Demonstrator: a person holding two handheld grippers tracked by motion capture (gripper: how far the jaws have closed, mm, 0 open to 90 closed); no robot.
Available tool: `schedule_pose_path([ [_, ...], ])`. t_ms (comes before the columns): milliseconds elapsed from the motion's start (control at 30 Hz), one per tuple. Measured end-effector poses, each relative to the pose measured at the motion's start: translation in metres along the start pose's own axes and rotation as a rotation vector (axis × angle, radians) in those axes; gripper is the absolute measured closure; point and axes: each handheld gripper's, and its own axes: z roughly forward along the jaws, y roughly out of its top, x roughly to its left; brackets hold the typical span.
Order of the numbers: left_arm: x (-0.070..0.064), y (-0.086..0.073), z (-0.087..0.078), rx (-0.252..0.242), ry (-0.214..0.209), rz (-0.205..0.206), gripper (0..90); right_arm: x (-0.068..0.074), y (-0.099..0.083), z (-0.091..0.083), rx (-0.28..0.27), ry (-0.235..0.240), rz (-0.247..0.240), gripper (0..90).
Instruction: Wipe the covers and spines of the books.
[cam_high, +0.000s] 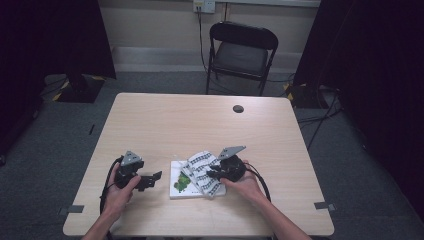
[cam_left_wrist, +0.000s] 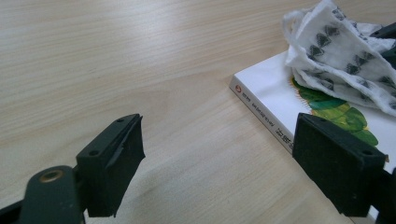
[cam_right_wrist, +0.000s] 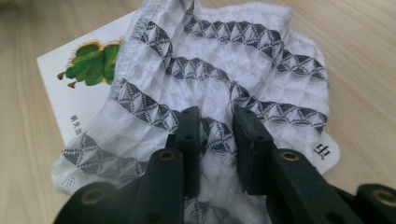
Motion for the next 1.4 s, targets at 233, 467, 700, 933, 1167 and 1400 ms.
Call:
schedule_pose_path([
  [233, -0.001, -0.001, -0.002, -0.006, 0.001, -0.001, 16.5, 0.009, 0.006, 0.007, 0.007, 0.025, -0.036, 66.2],
  [467, 0.000, -0.001, -0.003, -0.007, 0.011, -0.002, 16.5, 0.011, 0.010, 0.011, 0.010, -0.019, -0.060, 70.8],
  [700, 0.001, 0.001, -0.005, -0.013, 0.026, 0.004, 15.9, 0.002, 0.008, 0.009, -0.002, -0.056, -0.026, 67.2],
  [933, 0.005, 0.002, -0.006, -0.018, 0.052, -0.005, 15.9, 0.003, 0.003, 0.001, 0.020, -0.056, -0.035, 67.5],
  [1167, 0.006, 0.002, -0.006, -0.020, 0.055, -0.013, 15.9, 0.016, 0.000, -0.001, 0.022, -0.035, -0.046, 69.6],
  [1400, 0.003, 0.002, -0.003, -0.006, 0.046, 0.010, 15.9, 0.024, 0.004, 0.007, -0.001, -0.005, -0.051, 76.6],
])
